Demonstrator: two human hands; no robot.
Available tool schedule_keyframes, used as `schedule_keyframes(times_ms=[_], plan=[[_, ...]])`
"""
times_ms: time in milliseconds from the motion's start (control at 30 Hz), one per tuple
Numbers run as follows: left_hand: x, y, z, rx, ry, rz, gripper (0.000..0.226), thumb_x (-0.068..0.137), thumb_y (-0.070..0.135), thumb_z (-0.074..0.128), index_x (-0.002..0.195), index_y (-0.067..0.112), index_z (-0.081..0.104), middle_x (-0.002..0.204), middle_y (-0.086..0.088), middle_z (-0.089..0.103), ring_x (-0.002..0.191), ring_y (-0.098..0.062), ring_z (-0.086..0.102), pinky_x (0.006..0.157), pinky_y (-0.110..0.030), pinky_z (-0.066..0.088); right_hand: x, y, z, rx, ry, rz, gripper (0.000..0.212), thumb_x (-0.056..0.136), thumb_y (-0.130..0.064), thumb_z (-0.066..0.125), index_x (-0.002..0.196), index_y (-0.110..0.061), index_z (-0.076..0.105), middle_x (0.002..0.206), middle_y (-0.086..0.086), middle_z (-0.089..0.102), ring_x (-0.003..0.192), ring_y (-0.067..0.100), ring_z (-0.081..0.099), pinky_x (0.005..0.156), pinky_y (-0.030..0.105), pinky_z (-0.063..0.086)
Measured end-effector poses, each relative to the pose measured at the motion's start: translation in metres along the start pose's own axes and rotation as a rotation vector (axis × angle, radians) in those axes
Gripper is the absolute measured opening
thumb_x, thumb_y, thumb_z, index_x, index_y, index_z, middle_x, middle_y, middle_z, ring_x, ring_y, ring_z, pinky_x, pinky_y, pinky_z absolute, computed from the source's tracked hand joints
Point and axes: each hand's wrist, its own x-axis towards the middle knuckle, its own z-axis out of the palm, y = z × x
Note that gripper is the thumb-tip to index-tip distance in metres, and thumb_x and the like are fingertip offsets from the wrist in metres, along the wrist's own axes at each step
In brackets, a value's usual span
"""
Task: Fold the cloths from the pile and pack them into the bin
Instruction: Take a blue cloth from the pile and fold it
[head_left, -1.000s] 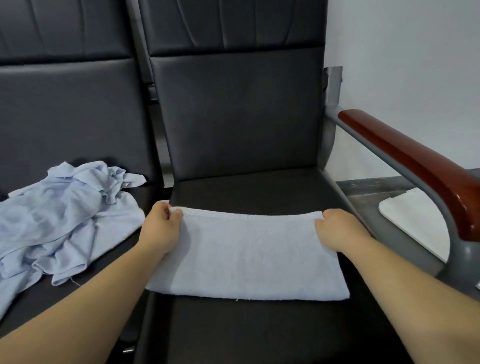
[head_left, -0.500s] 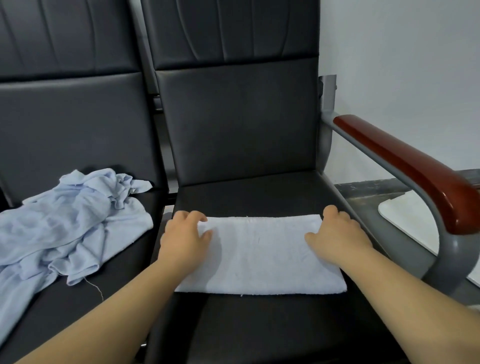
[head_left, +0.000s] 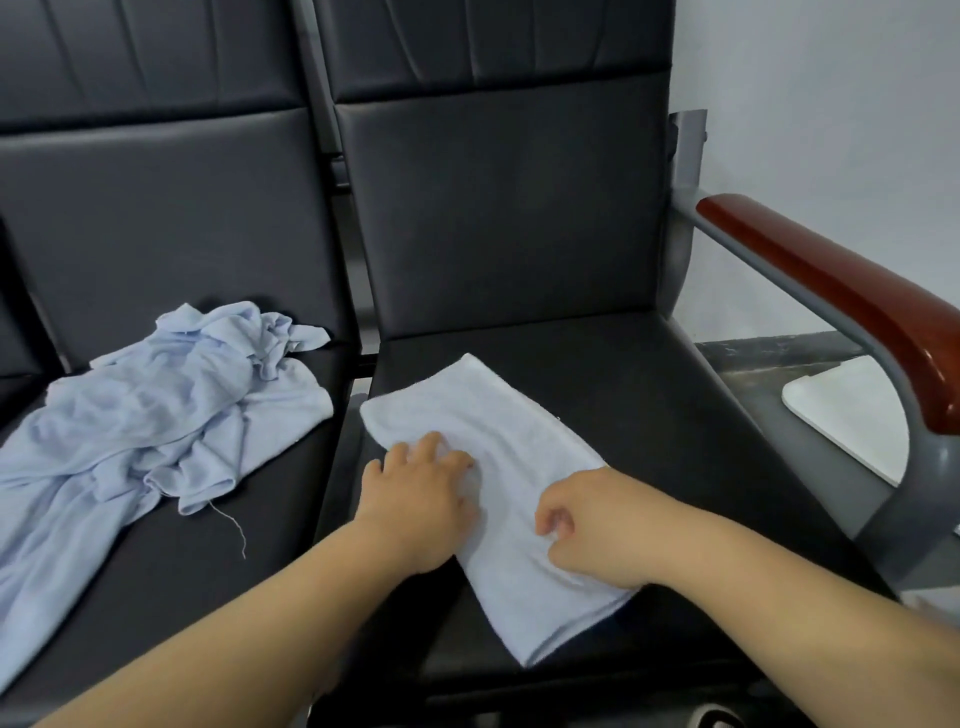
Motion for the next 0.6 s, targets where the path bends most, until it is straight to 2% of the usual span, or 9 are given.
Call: schedule_keyframes(times_ms=[67,100,167,233,333,400,467,533,600], plan=[[-0.003,-0.007,0.003,-0.034,-0.011,-0.064,0.045,0.098,0.047,0.04,0.142,0.04,0.042,0.154,0.001,0.026,0.127,-0.032,0.039,0.104,-0.045,0.037,0.002,-0.004,0.003,0.011,0.004,-0.06,0.022,0.092,-0.028,0.059,0.111,-0.037,0.067,0.091,-0.022,0.052,0.085,0.0,0.051,0.085,0.023,0.048],[-0.007,-0.009,0.004,-0.138,-0.011,-0.069,0.043,0.098,0.043,0.044,0.141,0.039,0.045,0.152,0.002,0.027,0.126,-0.032,0.042,0.104,-0.044,0.039,0.003,-0.004,0.003,0.01,0.011,-0.075,0.018,0.092,-0.027,0.061,0.106,-0.035,0.066,0.09,-0.021,0.054,0.083,-0.001,0.051,0.082,0.022,0.048],[-0.018,-0.007,0.003,-0.491,-0.028,-0.029,0.037,0.097,0.032,0.05,0.133,0.036,0.051,0.144,0.01,0.034,0.124,-0.023,0.047,0.104,-0.034,0.042,0.004,-0.001,0.002,0.014,0.016,-0.088,0.01,0.091,-0.027,0.064,0.099,-0.033,0.064,0.092,-0.018,0.056,0.084,0.001,0.053,0.079,0.022,0.048],[-0.035,-0.001,0.001,-0.818,-0.118,0.021,0.036,0.092,0.021,0.057,0.124,0.037,0.055,0.135,0.015,0.043,0.117,-0.009,0.05,0.094,-0.02,0.042,0.005,0.002,0.0,0.044,-0.012,-0.083,0.01,0.089,-0.029,0.067,0.096,-0.033,0.062,0.094,-0.016,0.058,0.086,0.004,0.055,0.075,0.021,0.047],[-0.057,0.007,-0.001,-1.125,-0.315,0.089,0.051,0.069,0.01,0.056,0.114,0.033,0.063,0.112,0.012,0.063,0.091,-0.006,0.06,0.076,-0.017,0.045,0.006,0.003,-0.004,0.066,-0.072,-0.063,0.02,0.086,-0.035,0.074,0.102,-0.035,0.062,0.1,-0.015,0.06,0.092,0.005,0.058,0.082,0.025,0.052],[-0.067,0.007,-0.001,-1.111,-0.367,0.146,0.057,0.067,0.001,0.05,0.114,0.03,0.063,0.087,0.018,0.065,0.062,-0.004,0.054,0.058,-0.015,0.042,0.004,0.002,-0.007,0.063,-0.142,-0.058,0.035,0.082,-0.043,0.078,0.111,-0.038,0.059,0.11,-0.018,0.058,0.099,0.004,0.059,0.09,0.027,0.052],[-0.072,0.007,-0.002,-0.97,-0.302,0.152,0.053,0.074,-0.007,0.052,0.111,0.03,0.064,0.069,0.02,0.063,0.049,-0.002,0.048,0.05,-0.014,0.038,-0.002,0.0,-0.008,0.062,-0.213,-0.064,0.056,0.076,-0.054,0.081,0.123,-0.041,0.053,0.12,-0.021,0.053,0.104,0.003,0.057,0.094,0.026,0.05],[-0.076,0.011,-0.005,-0.767,-0.154,0.158,0.04,0.082,-0.001,0.062,0.099,0.034,0.068,0.068,0.017,0.065,0.055,-0.003,0.056,0.057,-0.013,0.043,-0.007,-0.003,-0.004,0.025,-0.232,-0.069,0.078,0.069,-0.063,0.083,0.133,-0.043,0.044,0.128,-0.021,0.046,0.111,0.005,0.055,0.099,0.03,0.049],[-0.078,0.013,-0.008,-0.744,-0.038,0.139,0.023,0.087,0.01,0.067,0.086,0.032,0.068,0.072,0.018,0.067,0.064,-0.001,0.06,0.064,-0.014,0.046,-0.011,-0.006,0.005,-0.03,-0.194,-0.071,0.085,0.067,-0.065,0.082,0.136,-0.042,0.04,0.128,-0.019,0.042,0.113,0.009,0.054,0.099,0.034,0.051]])
